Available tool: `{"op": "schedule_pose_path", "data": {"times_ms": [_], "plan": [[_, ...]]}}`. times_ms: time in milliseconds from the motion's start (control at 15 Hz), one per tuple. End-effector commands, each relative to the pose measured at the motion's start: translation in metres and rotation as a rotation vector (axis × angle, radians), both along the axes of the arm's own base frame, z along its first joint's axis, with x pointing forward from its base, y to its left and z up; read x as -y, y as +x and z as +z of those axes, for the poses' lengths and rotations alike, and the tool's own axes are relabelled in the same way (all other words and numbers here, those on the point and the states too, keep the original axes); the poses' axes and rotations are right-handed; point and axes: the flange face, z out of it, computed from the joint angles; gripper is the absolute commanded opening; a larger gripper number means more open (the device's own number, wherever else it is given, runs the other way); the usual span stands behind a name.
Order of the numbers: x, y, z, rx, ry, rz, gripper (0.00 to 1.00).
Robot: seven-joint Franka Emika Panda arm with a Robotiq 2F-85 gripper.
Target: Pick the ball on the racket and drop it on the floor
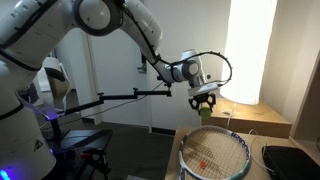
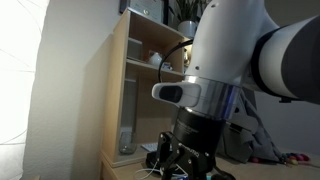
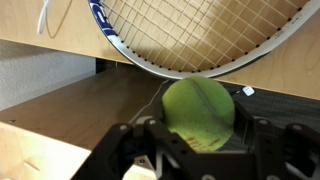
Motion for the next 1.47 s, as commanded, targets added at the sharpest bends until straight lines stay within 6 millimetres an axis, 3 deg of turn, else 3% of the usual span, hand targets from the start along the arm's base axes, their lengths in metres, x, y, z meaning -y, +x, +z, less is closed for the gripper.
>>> {"op": "schedule_pose_path", "data": {"times_ms": [0,1000,1400], "plan": [[-0.007,0.0,0.004,-0.004,0.017,0.004,0.42],[-0.048,-0.003,0.016,0.006,0.046,0.058,0.42],[-0.046,-0.008,0.01,0.009,0.044,0.043,0.42]]}}
